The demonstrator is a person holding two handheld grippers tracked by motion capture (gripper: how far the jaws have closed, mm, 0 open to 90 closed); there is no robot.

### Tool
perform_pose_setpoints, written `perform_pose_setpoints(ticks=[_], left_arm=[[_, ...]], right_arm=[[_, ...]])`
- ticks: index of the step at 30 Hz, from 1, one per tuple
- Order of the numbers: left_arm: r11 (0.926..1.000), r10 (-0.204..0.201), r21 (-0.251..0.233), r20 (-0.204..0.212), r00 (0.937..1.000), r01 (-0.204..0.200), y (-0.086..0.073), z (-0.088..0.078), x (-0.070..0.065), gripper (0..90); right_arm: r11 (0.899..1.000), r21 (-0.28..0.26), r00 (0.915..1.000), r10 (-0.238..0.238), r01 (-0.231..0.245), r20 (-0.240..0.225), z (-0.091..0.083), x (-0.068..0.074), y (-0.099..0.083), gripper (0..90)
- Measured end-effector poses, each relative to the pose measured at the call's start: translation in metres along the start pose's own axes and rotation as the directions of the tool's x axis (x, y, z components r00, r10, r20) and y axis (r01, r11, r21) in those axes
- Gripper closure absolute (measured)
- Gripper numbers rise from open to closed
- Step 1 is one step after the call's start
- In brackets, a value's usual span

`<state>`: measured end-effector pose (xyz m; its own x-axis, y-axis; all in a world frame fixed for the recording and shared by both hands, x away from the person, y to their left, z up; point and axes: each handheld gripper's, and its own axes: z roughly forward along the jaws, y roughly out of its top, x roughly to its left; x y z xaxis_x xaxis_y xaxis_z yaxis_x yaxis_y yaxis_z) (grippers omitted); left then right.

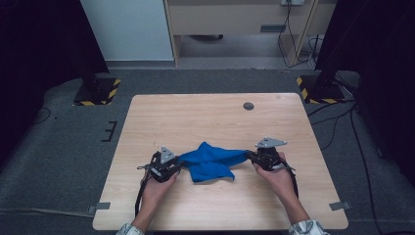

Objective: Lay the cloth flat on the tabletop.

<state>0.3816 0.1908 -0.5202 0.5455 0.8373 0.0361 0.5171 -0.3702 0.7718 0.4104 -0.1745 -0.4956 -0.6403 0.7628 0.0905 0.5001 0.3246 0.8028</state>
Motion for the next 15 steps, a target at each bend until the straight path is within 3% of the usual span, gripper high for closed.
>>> perform_pose_setpoints(ticks=[9,15], left_arm=[[0.9988,0.033,0.035,-0.018,0.9993,-0.033,-0.0042,0.0068,0.0015,63.6],[0.9994,0.025,0.022,-0.001,0.9997,-0.025,-0.0046,0.0054,0.0053,77.4]], right_arm=[[1.000,0.007,0.9997,0.025,-0.025,0.008,-0.0030,-0.0049,-0.0004,88.7],[1.000,0.005,0.9997,0.025,-0.025,0.003,-0.0038,-0.0058,-0.0002,88.7]])
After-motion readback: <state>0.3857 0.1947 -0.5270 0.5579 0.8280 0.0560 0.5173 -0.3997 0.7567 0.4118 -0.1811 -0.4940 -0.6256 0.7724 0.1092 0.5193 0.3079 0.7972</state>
